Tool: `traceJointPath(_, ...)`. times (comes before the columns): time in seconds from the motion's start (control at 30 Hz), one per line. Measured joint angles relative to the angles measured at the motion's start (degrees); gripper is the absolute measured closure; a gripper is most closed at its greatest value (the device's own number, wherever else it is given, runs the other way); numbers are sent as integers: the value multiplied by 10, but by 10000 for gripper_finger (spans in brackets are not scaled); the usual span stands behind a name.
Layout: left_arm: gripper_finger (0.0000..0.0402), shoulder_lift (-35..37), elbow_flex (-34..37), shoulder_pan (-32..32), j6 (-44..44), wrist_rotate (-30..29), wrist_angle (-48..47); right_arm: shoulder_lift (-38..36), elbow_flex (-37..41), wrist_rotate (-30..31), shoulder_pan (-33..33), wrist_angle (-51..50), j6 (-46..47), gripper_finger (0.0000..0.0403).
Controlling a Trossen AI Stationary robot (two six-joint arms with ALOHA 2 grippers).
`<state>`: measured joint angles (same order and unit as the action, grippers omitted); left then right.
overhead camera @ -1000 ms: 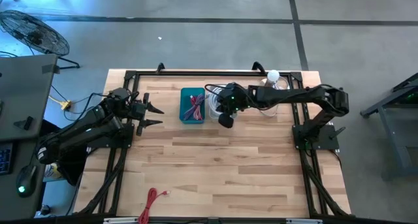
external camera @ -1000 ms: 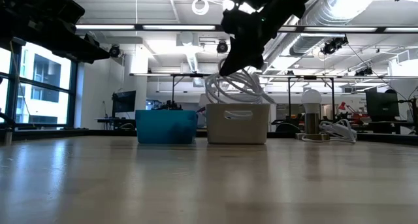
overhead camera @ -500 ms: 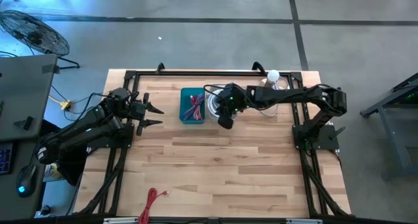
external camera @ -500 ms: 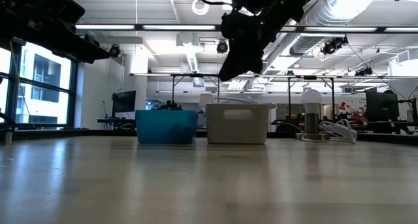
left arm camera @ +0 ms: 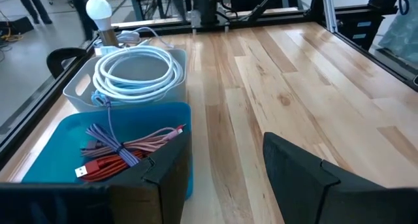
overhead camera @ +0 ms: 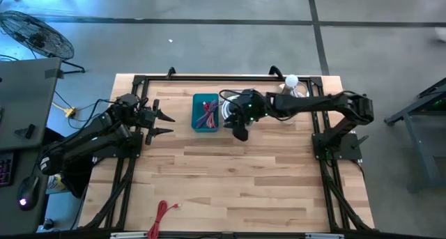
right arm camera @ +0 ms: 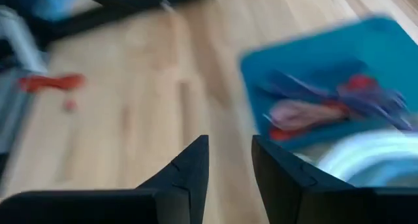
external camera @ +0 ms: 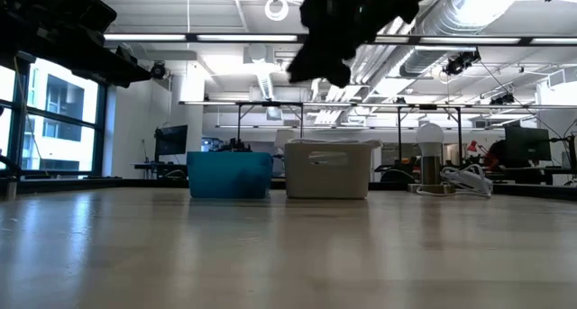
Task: Pick & Place USB Port
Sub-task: Put the red charger cable into the blue bin
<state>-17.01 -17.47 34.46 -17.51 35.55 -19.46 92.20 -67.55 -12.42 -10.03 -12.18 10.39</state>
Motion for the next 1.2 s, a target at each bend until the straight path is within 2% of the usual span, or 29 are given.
traceJointPath(0.23,216,0,0,0,12,5,31,-67,0,-57,54,77,-31,293)
traceJointPath(0.33,216,0,0,0,22,40,84,-101,0,-59,94,97,-55,293)
traceJointPath(0.43,216,0,-6,0,54,75,133,-128,0,-34,138,100,-76,293)
traceJointPath(0.6,216,0,-64,0,80,105,124,-148,0,17,204,95,-104,293)
traceJointPath(0.67,216,0,-95,0,91,109,97,-149,0,37,225,90,-109,293)
traceJointPath(0.77,216,1,-155,0,90,103,3,-149,0,70,250,69,-109,293)
traceJointPath(1.0,216,1,-312,0,37,1,-251,-149,0,167,297,32,-109,293)
traceJointPath(1.2,216,23,-409,0,28,-46,-355,-150,0,236,337,31,-131,293)
